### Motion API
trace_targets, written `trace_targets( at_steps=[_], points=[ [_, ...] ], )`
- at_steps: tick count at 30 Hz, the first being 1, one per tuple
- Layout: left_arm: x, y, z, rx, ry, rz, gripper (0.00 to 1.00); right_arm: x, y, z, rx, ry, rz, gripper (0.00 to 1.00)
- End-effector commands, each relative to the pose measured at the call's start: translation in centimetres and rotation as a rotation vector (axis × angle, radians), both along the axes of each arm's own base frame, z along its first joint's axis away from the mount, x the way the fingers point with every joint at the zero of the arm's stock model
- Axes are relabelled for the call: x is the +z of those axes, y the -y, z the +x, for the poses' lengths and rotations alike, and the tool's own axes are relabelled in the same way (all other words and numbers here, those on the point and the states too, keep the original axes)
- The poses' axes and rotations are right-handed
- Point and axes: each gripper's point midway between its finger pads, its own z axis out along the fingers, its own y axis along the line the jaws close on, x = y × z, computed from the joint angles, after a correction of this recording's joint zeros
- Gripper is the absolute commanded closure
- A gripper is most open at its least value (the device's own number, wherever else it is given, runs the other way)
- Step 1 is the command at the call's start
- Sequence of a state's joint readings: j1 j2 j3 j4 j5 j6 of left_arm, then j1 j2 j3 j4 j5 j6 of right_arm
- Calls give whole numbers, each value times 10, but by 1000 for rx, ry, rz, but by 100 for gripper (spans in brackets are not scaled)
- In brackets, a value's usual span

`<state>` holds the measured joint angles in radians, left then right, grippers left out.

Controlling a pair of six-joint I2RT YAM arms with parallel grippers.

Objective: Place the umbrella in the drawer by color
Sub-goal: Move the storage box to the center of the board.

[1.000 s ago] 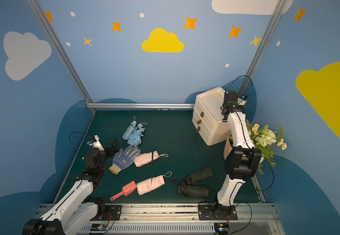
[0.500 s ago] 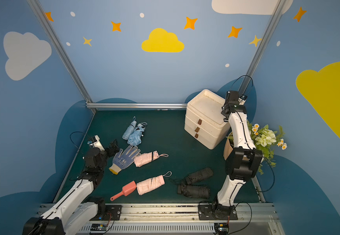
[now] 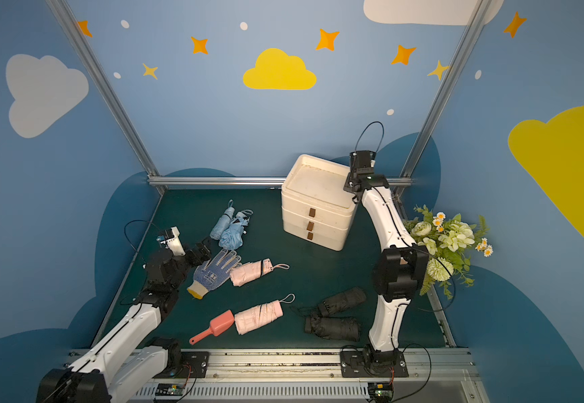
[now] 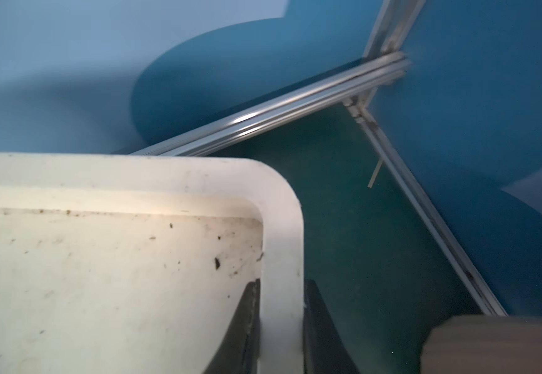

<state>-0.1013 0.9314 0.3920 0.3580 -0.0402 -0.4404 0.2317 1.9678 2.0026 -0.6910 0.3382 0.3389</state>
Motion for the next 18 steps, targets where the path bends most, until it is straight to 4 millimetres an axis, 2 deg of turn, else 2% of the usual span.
trace_targets(
  at_steps=[1,5,8,10,13,18],
  points=[
    [19,20,2,-91,21,16,0,-33,-87,-10,341,-114,55,91],
    [35,34,3,-112,8,-23,0,-43,-109,-7,450,-124,45,86],
    [51,49,7,-140,15,-52,0,-42,-119,-7,506,-116,64,76],
    [60,61,11,-157,1,-53,0,-35,-125,-7,548,-92,68,67],
    [78,82,23,-198,-11,-31,1,-10,-129,-8,583,-27,71,53],
    [104,119,39,-285,-4,25,1,50,-127,-20,618,96,60,34]
  ],
)
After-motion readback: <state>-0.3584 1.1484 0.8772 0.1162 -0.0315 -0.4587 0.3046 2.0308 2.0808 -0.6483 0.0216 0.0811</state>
